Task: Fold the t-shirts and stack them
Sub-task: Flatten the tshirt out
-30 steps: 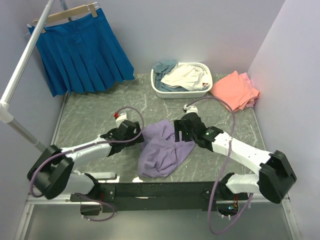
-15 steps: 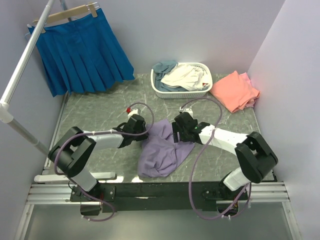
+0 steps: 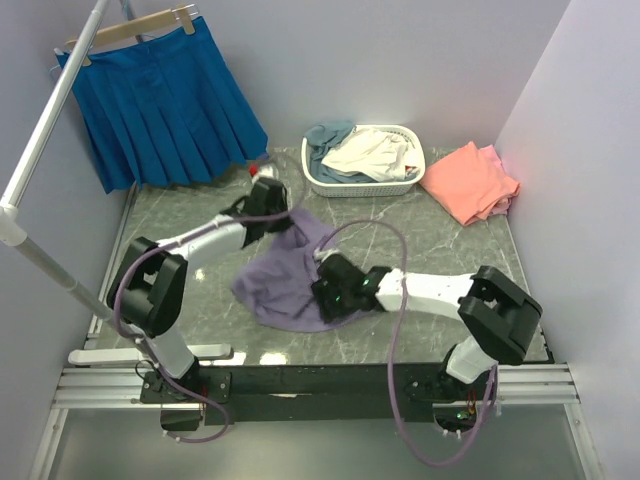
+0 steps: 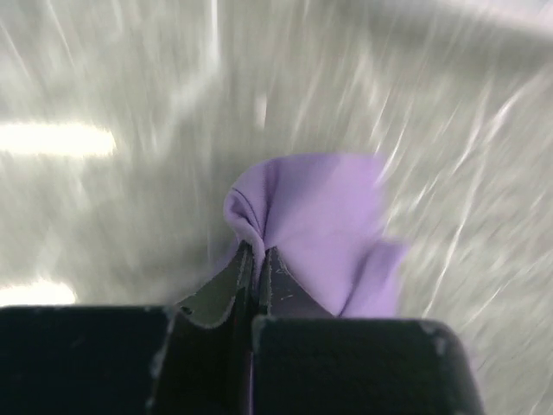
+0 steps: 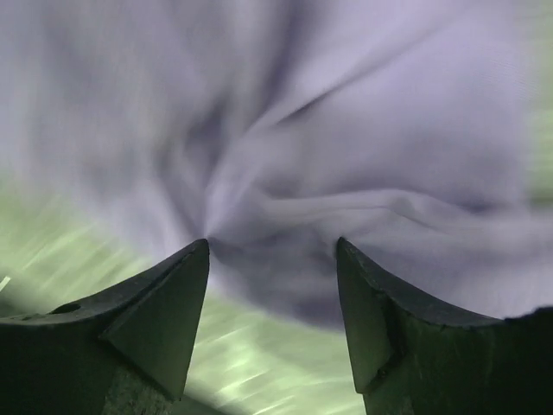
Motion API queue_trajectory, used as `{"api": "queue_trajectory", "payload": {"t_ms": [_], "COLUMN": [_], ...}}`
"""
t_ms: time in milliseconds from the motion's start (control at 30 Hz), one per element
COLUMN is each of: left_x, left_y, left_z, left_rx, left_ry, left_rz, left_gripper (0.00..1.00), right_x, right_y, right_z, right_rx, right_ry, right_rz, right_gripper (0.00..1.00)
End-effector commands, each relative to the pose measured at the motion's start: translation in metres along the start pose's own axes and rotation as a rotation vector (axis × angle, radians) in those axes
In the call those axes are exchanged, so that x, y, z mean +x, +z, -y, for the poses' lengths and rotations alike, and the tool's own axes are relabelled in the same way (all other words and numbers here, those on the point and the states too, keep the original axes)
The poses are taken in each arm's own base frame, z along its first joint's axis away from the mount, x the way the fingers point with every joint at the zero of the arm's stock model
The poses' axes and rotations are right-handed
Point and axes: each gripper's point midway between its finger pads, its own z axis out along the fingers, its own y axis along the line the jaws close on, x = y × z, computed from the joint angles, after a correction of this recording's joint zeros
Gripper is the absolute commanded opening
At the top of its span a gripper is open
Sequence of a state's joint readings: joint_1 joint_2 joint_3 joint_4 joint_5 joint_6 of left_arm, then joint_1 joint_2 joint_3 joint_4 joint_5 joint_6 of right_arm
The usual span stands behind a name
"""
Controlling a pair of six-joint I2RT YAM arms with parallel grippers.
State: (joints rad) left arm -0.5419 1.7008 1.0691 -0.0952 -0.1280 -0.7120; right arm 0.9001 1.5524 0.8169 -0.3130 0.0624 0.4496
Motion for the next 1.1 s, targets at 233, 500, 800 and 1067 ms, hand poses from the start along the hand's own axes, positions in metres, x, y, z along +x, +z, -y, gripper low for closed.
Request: {"api": "queue_trajectory", "payload": {"t_ms": [233,500,800,1067], "left_x": [-0.103,-0.101,-0.034,0.017], "left_y": [0.011,-0.019,-0.084,-0.123], "left_z": [0.057,0.019,-0.045,-0.087], "left_rx": [0.14,0.023,-0.026,-0.044], "left_ry": [0.103,0.01,-0.133,-0.281], "left_rz": [0.107,0.199,0.237,0.283], "left_gripper": [0.58,0.9,0.94,0.97], "right_x": [-0.008,-0.094,-0.176,-0.224], "right_y": [-0.066,-0.109,-0.081,-0.01], "right_z": [-0.106,0.01,0.025,0.001], "right_rx": [-0.208,0.062,-0.044,-0.158], "right_ry": [-0.147,0.075,0.135,0.126], "right_rz": [0.137,0.46,0.502,0.4], "right_gripper": [0.79,0.94,0.91,0.83]}}
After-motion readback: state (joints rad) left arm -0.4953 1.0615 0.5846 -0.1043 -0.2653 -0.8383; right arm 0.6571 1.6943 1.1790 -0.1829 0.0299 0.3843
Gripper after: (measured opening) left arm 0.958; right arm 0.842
